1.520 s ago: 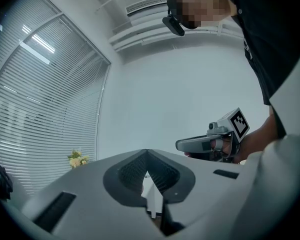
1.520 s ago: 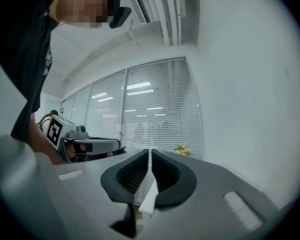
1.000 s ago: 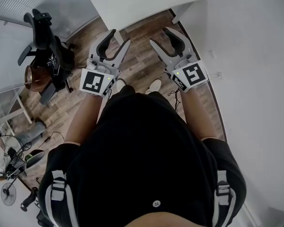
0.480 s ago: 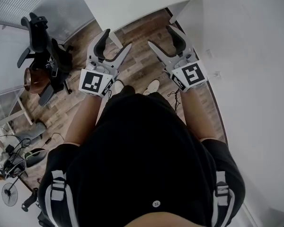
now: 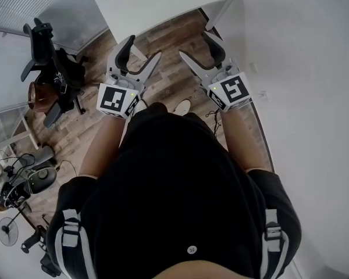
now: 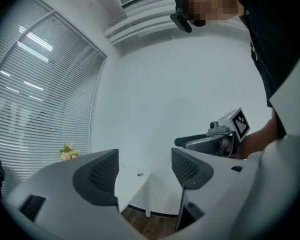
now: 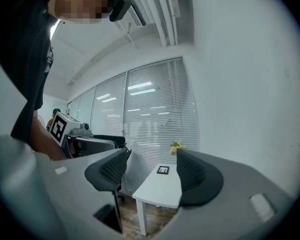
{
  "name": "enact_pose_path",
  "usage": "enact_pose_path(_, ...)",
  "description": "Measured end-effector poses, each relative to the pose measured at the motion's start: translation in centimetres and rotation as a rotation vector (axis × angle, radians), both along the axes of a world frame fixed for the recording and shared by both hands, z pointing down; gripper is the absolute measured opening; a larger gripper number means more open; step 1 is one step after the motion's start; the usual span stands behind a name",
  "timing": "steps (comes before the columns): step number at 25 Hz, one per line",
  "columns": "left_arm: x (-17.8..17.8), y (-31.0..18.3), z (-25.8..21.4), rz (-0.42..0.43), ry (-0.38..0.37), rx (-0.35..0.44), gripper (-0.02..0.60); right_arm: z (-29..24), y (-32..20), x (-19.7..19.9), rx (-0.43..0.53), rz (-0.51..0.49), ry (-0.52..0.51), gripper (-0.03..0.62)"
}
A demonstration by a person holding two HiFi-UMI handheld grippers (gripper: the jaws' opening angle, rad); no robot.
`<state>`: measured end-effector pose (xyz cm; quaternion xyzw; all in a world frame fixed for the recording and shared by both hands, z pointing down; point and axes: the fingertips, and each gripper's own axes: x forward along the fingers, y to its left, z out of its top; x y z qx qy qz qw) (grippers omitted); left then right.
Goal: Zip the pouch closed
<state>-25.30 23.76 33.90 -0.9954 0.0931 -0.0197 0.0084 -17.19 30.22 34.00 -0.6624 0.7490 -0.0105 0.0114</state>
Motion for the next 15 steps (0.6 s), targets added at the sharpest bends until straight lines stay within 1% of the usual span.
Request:
enact_pose_path(7,2.9,2.4,-0.2,-0.025,-0.023,0.024,0.315,0.5,2.2,3.2,-0.007,-0.018,-0.008,0.308)
enact_pose_path(12,4.5,2.6,0.2,-0.028,-0.035,0.009,0.314,0.8,2.2,4.6,-0.013,-0.022,-0.017,0.308)
enact_pose_path(15,5.5,2.2,0.6,-0.021,-0.034,0.006,0.314,1.4,1.7,5.4,-0.027,-0.029,-0.004,0.308)
